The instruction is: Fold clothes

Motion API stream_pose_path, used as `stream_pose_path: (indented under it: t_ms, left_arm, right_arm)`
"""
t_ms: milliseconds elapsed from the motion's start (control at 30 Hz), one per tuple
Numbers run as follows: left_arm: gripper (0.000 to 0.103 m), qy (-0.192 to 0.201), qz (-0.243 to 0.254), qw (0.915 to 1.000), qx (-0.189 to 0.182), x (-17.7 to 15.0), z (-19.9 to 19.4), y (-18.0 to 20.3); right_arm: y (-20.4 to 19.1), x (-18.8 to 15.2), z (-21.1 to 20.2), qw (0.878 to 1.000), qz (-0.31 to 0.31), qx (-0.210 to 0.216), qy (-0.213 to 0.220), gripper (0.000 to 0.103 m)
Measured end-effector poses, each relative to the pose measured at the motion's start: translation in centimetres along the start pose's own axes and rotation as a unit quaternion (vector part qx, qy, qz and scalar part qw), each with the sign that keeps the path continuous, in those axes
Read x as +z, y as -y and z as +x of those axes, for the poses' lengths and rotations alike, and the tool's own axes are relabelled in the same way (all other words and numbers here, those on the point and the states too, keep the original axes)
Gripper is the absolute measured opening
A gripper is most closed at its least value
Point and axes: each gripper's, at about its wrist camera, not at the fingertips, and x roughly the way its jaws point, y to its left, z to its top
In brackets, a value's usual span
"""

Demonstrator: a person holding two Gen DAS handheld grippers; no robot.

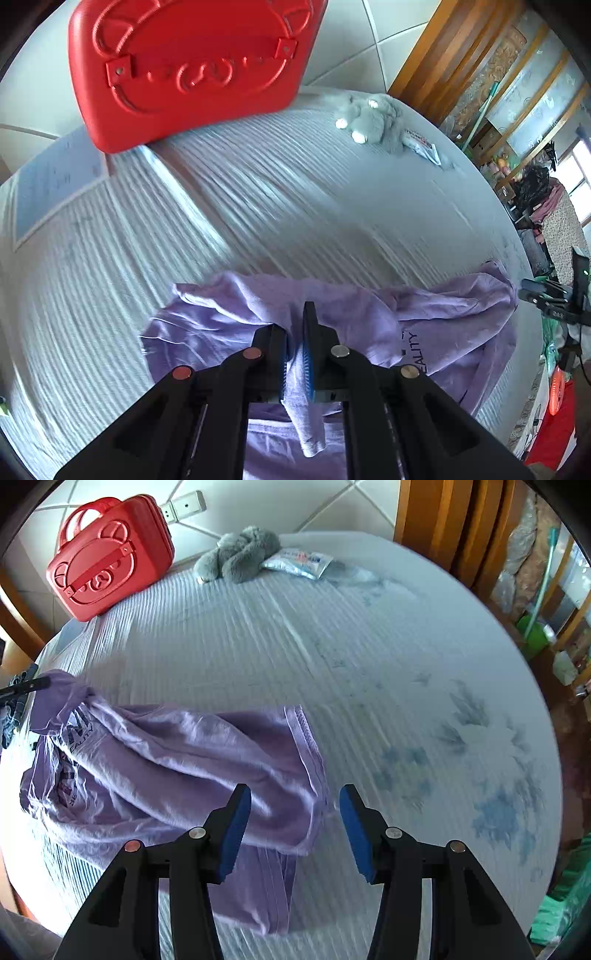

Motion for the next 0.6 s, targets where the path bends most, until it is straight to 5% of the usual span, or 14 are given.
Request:
stream_pose_path:
  t_ms: [133,200,600]
  left_arm:
    - [0.005,0.001,-0.004,1.0,-0.003,-0.1,-0.4,-0.6]
    - [0.005,0.012,-0.004,0.9999,-0.004,0.6,-1.2,-1.2]
    - [0.005,0.087,-0.042,0.9952,0.015,5.7,-5.9,-5.4]
  right_arm:
    - [0.4,0.6,2.0,0.999,0.015,0.013,-0.026,0.049]
    - [0.2,0.9,2.6,0.999,0.012,0.02,-0.031,0.008]
    - [-1.9,11.4,-2.2,0.987,0.003,0.062,0.147,0.007]
